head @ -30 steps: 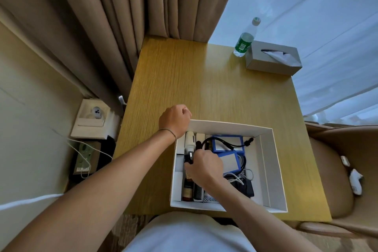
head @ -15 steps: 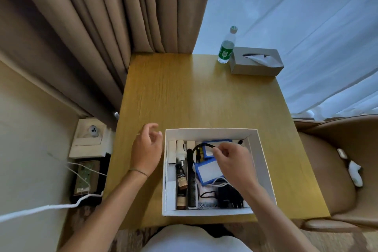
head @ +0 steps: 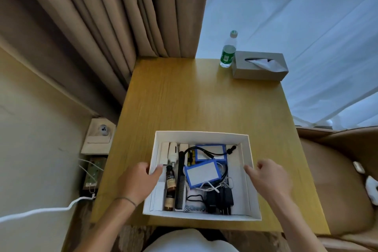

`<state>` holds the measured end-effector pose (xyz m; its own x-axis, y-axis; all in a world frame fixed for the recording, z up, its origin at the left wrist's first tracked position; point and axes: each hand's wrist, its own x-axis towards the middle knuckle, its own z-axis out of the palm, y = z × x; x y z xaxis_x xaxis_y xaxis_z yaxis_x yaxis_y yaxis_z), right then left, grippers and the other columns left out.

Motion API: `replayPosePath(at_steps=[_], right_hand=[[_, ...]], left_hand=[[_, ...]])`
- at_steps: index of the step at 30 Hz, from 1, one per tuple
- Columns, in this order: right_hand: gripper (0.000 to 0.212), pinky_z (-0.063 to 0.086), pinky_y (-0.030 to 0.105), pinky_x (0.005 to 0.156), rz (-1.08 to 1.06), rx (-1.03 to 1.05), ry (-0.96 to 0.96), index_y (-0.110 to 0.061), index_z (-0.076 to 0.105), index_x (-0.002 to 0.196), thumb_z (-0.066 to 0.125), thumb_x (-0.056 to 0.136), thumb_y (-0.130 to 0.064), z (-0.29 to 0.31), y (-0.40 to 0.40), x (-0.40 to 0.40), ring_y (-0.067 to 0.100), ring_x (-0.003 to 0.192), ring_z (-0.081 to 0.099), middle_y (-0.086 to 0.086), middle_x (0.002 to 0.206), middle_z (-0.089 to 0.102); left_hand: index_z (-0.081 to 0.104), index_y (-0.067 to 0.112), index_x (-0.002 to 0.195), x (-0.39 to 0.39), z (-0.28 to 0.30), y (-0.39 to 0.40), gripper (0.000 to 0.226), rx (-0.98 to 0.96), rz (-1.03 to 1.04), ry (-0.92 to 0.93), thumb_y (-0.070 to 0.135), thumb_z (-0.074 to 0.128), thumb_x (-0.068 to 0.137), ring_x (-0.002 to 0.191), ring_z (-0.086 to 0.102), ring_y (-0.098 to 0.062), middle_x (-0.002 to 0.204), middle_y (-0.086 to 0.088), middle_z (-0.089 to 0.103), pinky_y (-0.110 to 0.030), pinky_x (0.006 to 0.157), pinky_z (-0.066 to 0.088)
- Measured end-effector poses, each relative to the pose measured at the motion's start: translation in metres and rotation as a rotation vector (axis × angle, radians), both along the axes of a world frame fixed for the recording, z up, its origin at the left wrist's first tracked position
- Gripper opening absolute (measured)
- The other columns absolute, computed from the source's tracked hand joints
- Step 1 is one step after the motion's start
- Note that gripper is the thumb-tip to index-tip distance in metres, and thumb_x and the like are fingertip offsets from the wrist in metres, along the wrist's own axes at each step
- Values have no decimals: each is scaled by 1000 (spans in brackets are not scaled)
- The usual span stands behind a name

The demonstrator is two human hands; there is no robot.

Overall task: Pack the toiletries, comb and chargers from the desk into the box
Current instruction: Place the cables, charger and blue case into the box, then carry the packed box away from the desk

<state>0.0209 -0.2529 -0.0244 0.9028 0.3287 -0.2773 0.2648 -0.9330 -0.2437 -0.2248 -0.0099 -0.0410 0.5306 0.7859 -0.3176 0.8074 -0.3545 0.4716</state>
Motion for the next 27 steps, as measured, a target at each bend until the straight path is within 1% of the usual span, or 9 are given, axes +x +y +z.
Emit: replayPosePath(at_steps=[1,3,5,8,13,17,20,24,27], right_hand=[[50,28,21,45,31,-29,-6,-19,46,57,61,90,-54,-1,-2,-1,12,43,39,-7,49,48],[52,28,20,44,80,-54,-6,-16,48,54,54,93,-50,-4,-4,-3,14,40,40,-7,46,50],[50,27,19,42,113,-48,1,-15,51,56,50,97,-44,-4,-4,-4,13,40,40,-6,47,52],[51,20,19,40,135,6,16,-17,44,52,50,99,-38,-1,-6,-2,11,38,33,-7,45,44],[54,19,22,41,113,100,21,-19,39,50,52,100,-35,4,-18,-5,11,40,29,-7,45,38],[53,24,23,42,41,164,17,-19,46,51,52,100,-37,12,-28,-14,10,41,33,-6,47,43],[53,27,24,43,-41,215,17,-19,46,50,53,100,-35,20,-34,-25,11,41,34,-5,46,43],[54,20,24,43,-170,206,-34,-21,39,49,53,99,-35,32,-41,-49,10,40,30,-7,45,38],[52,18,24,42,-257,187,-65,-21,40,50,52,99,-35,41,-43,-73,10,41,28,-7,47,37]], left_hand=[[36,24,50,3,0,-1,55,8,17,7,49,59,93,36,20,-5,39,10,24,-21,40,17],[37,21,53,8,-1,-2,52,30,47,45,38,55,98,40,25,-9,45,10,27,-23,45,20],[41,18,55,11,2,-5,50,57,70,87,36,51,100,44,28,-13,49,5,30,-25,48,22],[42,17,56,17,12,-10,48,94,70,104,35,50,100,45,27,-14,50,4,30,-26,48,21],[37,19,55,24,31,-9,48,132,23,59,34,52,98,46,27,-15,50,4,28,-27,51,22],[39,19,56,26,38,-1,48,98,-39,-2,34,53,99,48,30,-16,52,2,30,-28,52,26],[41,18,55,32,40,6,48,99,-124,-36,32,53,99,47,31,-16,50,2,31,-28,51,27],[41,18,51,42,47,14,49,112,-253,-87,28,56,97,43,28,-15,47,3,30,-25,48,25],[39,18,50,46,54,19,50,124,-356,-103,27,56,97,42,25,-15,46,4,29,-24,48,24]])
